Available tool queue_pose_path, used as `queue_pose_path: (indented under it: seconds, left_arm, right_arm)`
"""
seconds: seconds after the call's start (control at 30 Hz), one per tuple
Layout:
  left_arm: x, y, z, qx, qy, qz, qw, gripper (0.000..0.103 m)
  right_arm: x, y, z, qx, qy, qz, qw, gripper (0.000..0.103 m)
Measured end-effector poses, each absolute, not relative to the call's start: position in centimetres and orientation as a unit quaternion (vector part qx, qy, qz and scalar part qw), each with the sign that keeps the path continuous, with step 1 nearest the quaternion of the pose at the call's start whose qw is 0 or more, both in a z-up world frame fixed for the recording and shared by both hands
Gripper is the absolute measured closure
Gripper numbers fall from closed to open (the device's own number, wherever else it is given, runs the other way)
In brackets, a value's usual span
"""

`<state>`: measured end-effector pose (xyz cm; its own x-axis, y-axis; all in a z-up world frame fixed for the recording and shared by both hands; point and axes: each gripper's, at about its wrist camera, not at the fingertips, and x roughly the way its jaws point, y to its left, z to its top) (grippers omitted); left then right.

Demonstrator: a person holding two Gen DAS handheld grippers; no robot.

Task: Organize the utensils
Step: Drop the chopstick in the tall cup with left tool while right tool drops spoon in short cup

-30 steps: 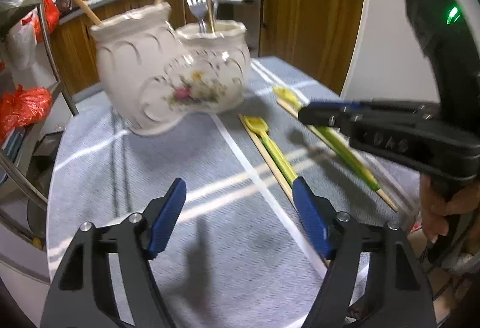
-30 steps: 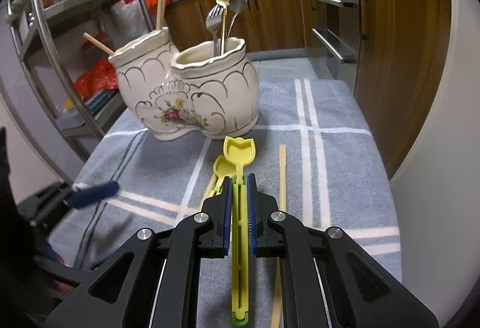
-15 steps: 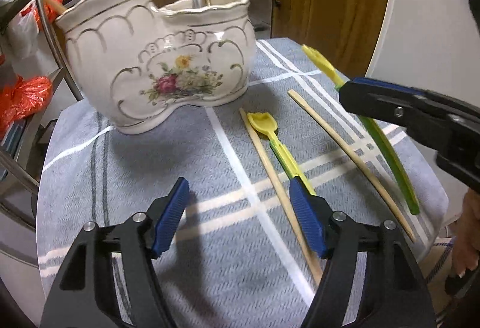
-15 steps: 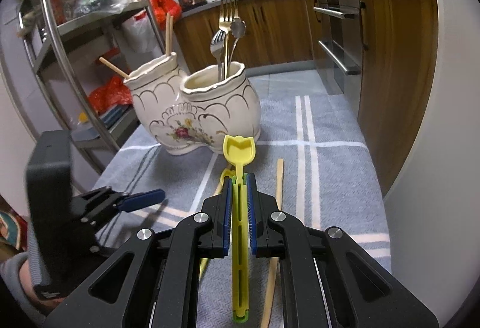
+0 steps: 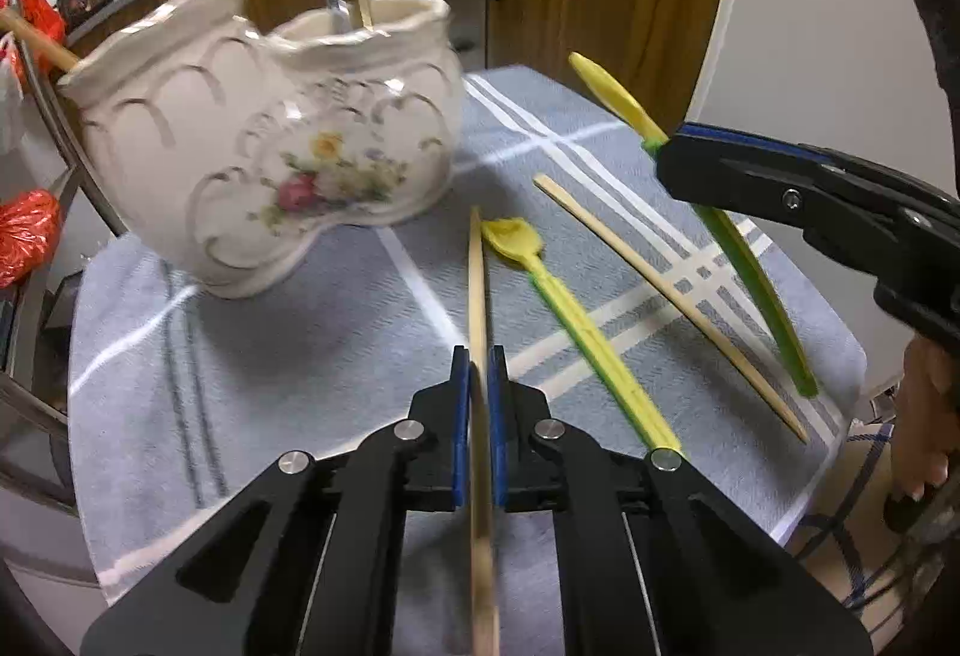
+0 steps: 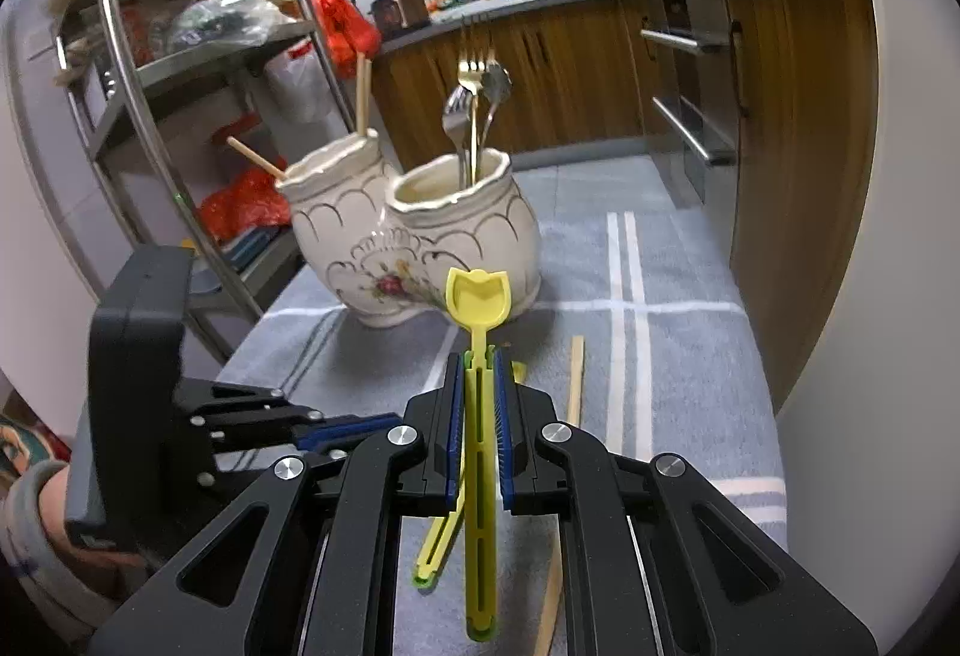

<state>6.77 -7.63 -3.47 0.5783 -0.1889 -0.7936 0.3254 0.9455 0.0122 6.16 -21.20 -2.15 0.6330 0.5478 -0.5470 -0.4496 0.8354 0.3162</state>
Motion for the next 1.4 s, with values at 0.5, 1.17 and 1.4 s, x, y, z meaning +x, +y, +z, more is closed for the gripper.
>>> queue_pose_path:
  seconds: [0.5,1.17,1.4]
  left_arm:
    - [0.4,-0.6,0.8,0.039,0.231,-0.173,0.957,0.097]
    - [7.6,10.2,9.7,-0.075,0.050,-0.128,0.988,0.097]
    - [14.1,9.8,9.5,-0.109,0.065,-0.140,0.982,0.097]
  right_arm:
    - [5.1,-20.1,-0.8,0.085,0.259,0.291,0.917,0.092]
    - [12.3,-17.0,5.3,0.146,0.145,0.291,0.934,0.092]
    - [15.8,-16.3,4.2,0.171,0.155,0.297,0.927,0.093]
